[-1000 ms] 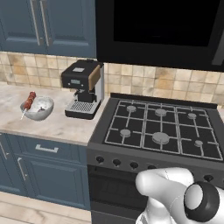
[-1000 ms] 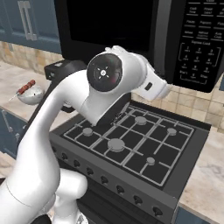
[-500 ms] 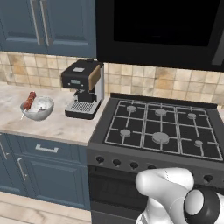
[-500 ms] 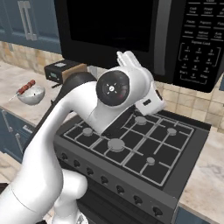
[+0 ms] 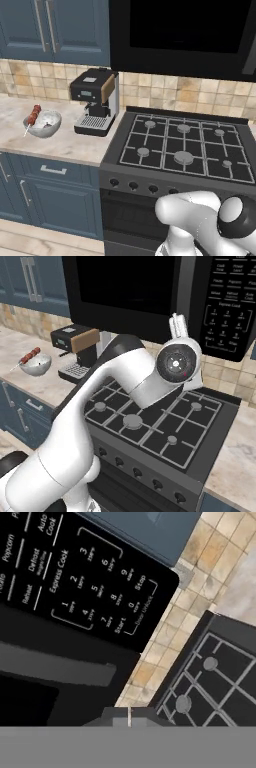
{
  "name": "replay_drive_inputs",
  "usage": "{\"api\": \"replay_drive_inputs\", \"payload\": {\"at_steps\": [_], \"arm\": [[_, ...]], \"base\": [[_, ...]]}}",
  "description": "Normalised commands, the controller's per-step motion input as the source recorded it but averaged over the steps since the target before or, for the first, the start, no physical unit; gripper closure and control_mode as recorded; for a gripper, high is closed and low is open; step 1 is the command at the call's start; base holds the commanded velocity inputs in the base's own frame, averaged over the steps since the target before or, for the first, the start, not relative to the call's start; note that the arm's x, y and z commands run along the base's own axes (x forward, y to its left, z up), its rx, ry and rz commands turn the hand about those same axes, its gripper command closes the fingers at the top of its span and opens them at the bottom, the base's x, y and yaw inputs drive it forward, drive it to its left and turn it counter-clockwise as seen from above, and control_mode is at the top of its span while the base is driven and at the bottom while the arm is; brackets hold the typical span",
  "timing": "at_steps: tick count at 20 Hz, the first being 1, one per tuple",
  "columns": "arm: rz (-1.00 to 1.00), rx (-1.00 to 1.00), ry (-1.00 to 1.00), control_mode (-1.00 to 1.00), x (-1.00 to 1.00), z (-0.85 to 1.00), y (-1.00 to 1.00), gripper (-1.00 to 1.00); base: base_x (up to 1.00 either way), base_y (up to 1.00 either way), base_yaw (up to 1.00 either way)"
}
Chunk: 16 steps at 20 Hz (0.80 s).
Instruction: Place the bowl containing the shrimp and mushroom in the microwave. Close the microwave door and press the start button to microwave the meal.
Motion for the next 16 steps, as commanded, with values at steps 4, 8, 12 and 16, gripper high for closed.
{"api": "replay_drive_inputs", "payload": {"at_steps": [4,8,12,16], "arm": [[-0.01,0.15,-0.15,-1.0,0.11,0.0,-0.08,1.0],[-0.02,0.08,-0.15,-1.0,0.24,0.0,0.0,1.0],[-0.02,0.04,-0.07,-1.0,0.38,-0.03,0.0,1.0],[-0.01,0.01,-0.02,-1.0,0.39,-0.08,-0.01,1.0]], "base": [[0.0,0.0,0.0],[0.0,0.0,0.0],[0.0,0.0,0.0],[0.0,0.0,0.0]]}}
